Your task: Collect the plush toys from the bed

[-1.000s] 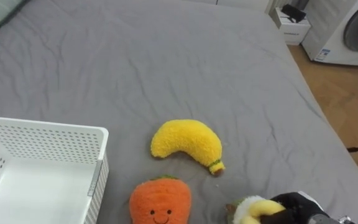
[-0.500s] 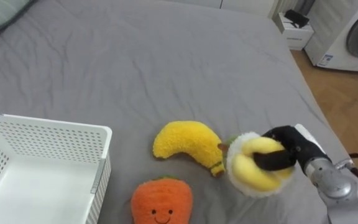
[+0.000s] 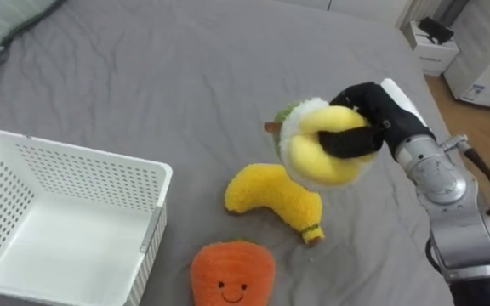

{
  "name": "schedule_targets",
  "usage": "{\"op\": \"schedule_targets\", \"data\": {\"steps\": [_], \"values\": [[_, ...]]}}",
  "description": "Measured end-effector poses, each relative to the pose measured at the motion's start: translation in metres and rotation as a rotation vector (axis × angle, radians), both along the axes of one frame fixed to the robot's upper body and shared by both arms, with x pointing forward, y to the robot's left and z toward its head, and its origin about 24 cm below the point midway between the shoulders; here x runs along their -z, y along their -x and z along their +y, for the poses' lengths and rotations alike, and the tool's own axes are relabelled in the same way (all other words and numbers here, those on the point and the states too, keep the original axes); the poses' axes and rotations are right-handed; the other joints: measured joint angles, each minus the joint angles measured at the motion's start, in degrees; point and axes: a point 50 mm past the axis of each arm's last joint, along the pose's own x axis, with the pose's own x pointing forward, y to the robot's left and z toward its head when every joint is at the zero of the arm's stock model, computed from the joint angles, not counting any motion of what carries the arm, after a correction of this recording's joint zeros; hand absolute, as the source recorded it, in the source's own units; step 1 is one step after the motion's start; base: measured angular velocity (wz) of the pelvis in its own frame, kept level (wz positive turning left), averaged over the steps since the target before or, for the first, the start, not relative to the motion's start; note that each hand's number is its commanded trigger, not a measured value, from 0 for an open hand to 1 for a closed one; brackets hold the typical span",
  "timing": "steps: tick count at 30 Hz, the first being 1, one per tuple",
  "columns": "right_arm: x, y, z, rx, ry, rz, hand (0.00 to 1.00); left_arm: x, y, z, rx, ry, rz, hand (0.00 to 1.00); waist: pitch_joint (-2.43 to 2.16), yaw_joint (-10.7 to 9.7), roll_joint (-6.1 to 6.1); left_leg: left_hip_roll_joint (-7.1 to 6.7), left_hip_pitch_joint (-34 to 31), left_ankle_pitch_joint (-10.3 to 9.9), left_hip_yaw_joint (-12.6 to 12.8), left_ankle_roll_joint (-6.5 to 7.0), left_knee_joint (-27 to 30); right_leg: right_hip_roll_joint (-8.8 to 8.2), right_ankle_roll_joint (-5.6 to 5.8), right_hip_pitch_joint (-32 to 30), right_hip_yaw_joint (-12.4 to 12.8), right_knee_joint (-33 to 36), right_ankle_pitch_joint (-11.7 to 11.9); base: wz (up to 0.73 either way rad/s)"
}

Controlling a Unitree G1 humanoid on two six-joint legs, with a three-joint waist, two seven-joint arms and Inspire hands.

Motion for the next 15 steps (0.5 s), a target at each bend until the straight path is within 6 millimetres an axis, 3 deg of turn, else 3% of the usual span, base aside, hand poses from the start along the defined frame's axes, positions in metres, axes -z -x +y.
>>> {"op": "schedule_targets", "data": {"steps": [5, 8, 11, 15], "values": [[-0.014, -0.011, 0.022, -0.065, -0.021, -0.029, 1.0, 0.0, -0.007, -0.004, 0.012, 0.008, -0.018, 0.0, 0.05, 2.68, 0.02, -0.2, -1.29, 0.12, -1.74, 0.16, 0.44, -0.09, 0.01, -0.23, -1.42, -0.16, -0.01, 0.19], [-0.019, -0.015, 0.036, -0.102, -0.034, -0.039, 1.0, -0.002, -0.011, -0.004, 0.015, 0.006, -0.034, 0.0, 0.01, 4.39, -0.6, -0.28, -2.29, 0.17, -3.23, 0.15, 0.75, -0.12, 0.02, -0.4, -3.55, -0.3, -0.01, 0.21], [-0.025, -0.017, 0.048, -0.145, -0.021, -0.055, 1.0, -0.003, -0.015, -0.003, 0.017, 0.001, -0.043, 0.0, 0.41, 6.72, -1.38, -0.48, -2.78, 0.27, -4.59, 0.15, 0.91, -0.15, 0.03, -0.04, -4.77, -0.85, 0.0, 0.23], [-0.024, -0.024, 0.062, -0.186, 0.005, -0.043, 1.0, -0.003, -0.014, -0.001, 0.016, -0.002, -0.038, 0.0, 0.59, 8.28, -2.07, -1.11, -2.76, 0.44, -6.75, 0.34, 1.17, -0.73, 0.06, 1.4, -6.37, -2.14, -0.02, 0.28]]}}
